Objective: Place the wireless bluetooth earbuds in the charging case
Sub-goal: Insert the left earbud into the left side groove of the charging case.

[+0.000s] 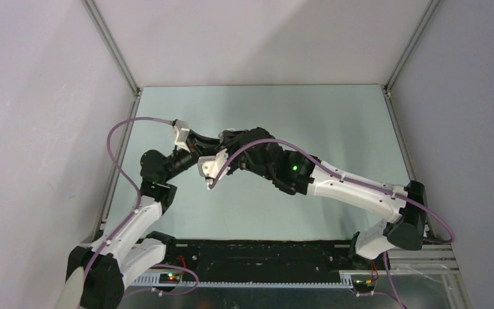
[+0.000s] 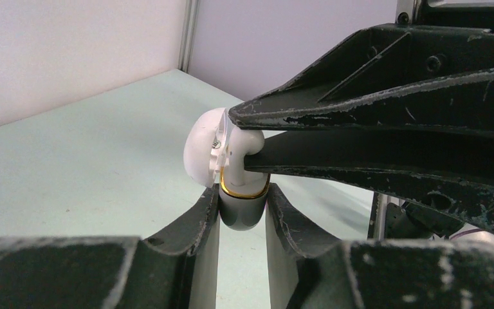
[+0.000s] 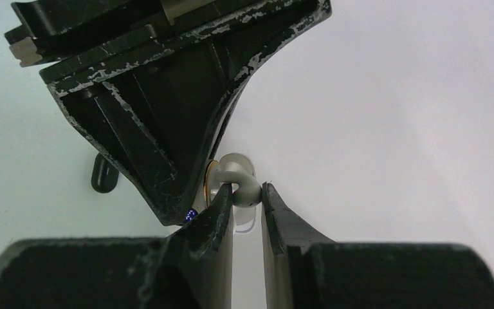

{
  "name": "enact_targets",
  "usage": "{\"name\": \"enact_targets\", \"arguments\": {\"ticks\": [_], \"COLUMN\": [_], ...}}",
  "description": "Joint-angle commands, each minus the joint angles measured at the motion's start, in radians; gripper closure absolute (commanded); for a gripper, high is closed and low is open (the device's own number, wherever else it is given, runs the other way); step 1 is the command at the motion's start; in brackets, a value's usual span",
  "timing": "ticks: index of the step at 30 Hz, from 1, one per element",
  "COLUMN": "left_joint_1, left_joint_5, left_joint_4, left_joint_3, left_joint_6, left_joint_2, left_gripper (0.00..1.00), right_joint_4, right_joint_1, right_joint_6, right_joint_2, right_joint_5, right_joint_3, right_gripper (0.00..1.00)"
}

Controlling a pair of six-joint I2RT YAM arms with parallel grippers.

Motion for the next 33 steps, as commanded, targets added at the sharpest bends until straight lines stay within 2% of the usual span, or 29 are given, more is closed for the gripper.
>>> {"name": "enact_targets", "arguments": {"ticks": [1, 9, 11, 17, 30, 33], "left_joint_1": [-0.005, -0.006, -0.006, -0.006, -0.009, -0.01], "left_joint_5": [-0.057, -0.065, -0.067, -0.062, -0.051, -0.051], "left_joint_4": [0.084, 0.137, 0.154, 0.201, 0.254, 0.258], "left_joint_3": [0.018, 0.002, -0.005, -0.019, 0.005, 0.008], "left_joint_6": [0.015, -0.003, -0.007, 0.013, 0.147, 0.17], "left_joint_2": [-0.015, -0.023, -0.027, -0.036, -0.008, -0.004], "left_gripper": [1.0, 1.0, 1.0, 1.0, 1.0, 1.0], "right_joint_4": [-0.079, -0.036, -0.01, 0.081, 0.177, 0.164], "right_joint_1": [0.005, 0.005, 0.004, 0.003, 0.002, -0.001], "right_joint_6": [-0.025, -0.147, -0.174, -0.227, -0.284, -0.297], "right_joint_2": [-0.012, -0.025, -0.029, -0.04, -0.045, -0.045], "right_joint_5": [-0.049, -0.062, -0.062, -0.049, -0.025, -0.027], "right_joint_3": [0.027, -0.024, -0.046, -0.115, -0.171, -0.171], "right_gripper": [0.82, 0.81, 0.84, 1.0, 1.0, 0.95]}}
